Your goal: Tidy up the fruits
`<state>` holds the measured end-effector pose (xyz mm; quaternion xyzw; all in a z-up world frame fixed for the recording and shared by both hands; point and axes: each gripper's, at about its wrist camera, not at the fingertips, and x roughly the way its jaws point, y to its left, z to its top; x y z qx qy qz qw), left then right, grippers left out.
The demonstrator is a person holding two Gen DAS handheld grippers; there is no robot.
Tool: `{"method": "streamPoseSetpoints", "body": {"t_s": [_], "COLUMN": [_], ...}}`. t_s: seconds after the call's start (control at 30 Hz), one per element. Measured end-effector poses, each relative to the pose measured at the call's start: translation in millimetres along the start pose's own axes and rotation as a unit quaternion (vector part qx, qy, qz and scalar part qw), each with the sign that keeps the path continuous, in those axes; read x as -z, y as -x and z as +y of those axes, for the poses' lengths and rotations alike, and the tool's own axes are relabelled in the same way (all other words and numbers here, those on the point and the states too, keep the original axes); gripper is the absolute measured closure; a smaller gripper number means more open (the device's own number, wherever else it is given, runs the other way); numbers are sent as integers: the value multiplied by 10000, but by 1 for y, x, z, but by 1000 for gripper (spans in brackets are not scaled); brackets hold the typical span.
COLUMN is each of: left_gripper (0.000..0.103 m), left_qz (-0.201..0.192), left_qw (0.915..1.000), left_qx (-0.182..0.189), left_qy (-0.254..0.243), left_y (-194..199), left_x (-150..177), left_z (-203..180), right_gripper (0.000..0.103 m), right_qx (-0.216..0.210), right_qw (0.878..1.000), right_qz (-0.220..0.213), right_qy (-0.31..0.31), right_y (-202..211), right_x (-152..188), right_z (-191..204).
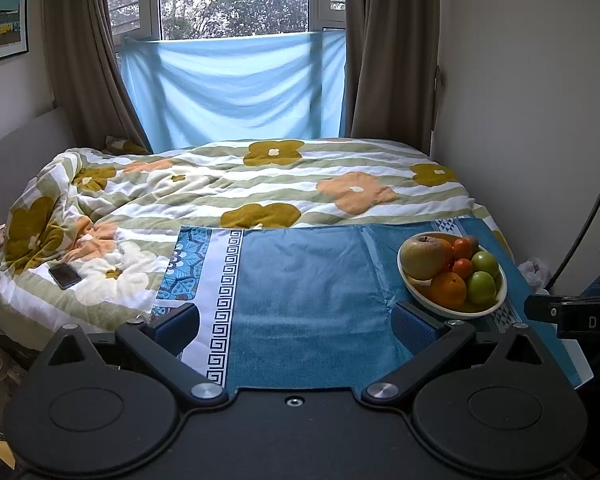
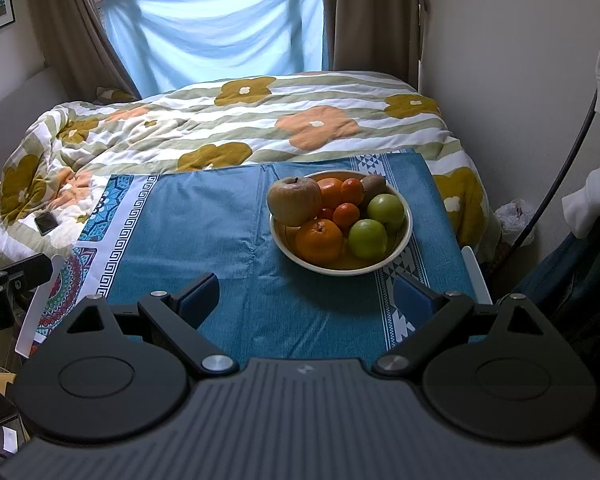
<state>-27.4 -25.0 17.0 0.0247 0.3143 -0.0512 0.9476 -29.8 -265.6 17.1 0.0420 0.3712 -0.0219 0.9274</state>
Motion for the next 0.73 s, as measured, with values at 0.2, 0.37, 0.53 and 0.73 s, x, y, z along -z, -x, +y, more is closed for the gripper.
{"method": "streamPoseSetpoints", "body": {"t_s": [0.2, 0.37, 0.53, 0.73], "left_gripper": [0, 0, 0, 0], "left_qz": [-4, -24, 93, 21], "left_qw": [10000, 10000, 9999, 10000], "left_qx": [-10, -8, 137, 96], "left_qy": [-27, -82, 21, -14], "left_y": [0, 2, 0, 5], "left_x": [0, 1, 2, 4], "left_z": [-1, -2, 4, 8], "right_gripper": [0, 0, 0, 0], "right_qx": [0, 1, 11, 25], "right_qw": [10000, 10000, 10000, 10000], "right_qz": [-4, 1, 0, -9], "right_qy": [2, -6, -12, -23], "right_y": [-1, 0, 0, 1], "right_x": [0, 0, 0, 0], "right_z": [1, 1, 2, 5]}}
